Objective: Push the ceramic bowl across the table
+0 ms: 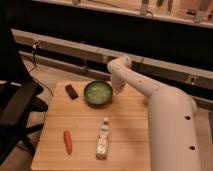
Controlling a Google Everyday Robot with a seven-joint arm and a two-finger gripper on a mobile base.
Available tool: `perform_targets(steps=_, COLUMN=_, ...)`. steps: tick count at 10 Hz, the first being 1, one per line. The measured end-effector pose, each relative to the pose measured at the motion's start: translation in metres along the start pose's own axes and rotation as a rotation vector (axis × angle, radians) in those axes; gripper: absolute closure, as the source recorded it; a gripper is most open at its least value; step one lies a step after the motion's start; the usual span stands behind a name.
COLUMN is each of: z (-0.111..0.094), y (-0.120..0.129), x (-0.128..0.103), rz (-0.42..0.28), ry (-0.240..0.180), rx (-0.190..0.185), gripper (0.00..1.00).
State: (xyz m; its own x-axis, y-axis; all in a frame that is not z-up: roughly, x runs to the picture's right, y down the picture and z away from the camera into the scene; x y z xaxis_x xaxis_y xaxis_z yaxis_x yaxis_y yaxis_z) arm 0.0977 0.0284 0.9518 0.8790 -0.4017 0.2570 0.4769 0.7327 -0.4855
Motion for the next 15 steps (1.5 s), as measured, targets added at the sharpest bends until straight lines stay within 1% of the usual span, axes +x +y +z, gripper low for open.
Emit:
perform_targets(steps=2, z=-0.001, y=-0.004, x=-0.008, rz=-0.012, ry=-0.002, rx=0.002, gripper=1.0)
perform_targets(steps=15, z=-0.003, y=-0.01, x=-0.026, rz=-0.128, ry=0.005, rx=-0.002, gripper=1.0)
